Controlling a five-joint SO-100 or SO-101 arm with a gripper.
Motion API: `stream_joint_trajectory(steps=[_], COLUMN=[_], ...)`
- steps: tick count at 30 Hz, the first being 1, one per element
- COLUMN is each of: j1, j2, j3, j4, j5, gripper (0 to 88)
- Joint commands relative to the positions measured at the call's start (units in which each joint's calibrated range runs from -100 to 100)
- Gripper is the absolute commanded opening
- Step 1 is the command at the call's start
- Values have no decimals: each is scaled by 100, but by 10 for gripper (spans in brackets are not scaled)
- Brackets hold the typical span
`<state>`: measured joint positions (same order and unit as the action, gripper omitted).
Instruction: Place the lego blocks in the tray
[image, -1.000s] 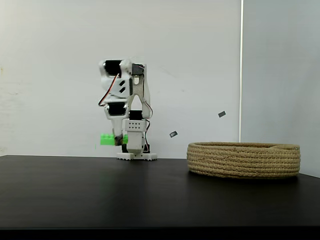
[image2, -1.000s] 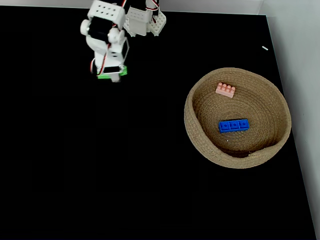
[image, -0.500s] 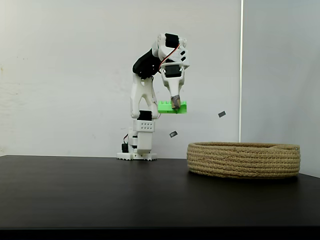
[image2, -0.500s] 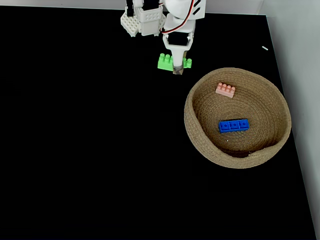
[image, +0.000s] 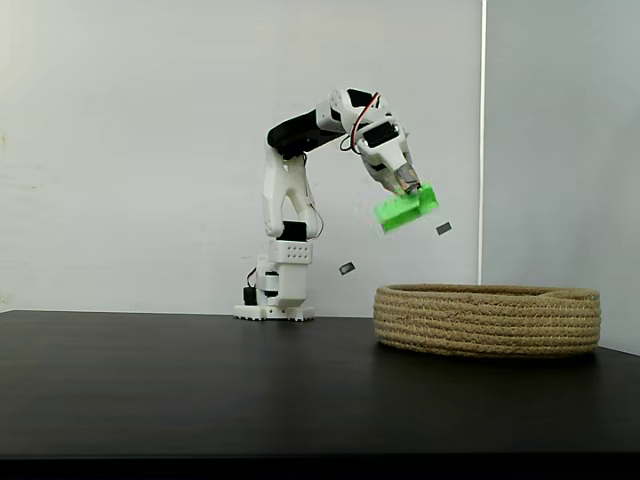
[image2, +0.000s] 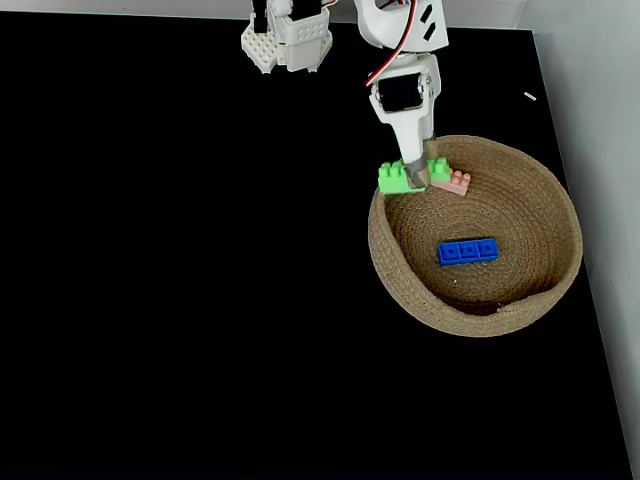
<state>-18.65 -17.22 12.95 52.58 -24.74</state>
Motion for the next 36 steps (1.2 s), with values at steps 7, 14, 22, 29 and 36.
stream_joint_trajectory(steps=[7,14,22,29,36], j1=[68,620,2491,3242,2862], j2=[-428,-436,-1090,-2655,-5432], j3=[14,379,1072,3863,7118], j4=[-106,561,1069,-1272,-2005], j5=[-230,195,1485,2110,2999], gripper=[352,382,1,1,2])
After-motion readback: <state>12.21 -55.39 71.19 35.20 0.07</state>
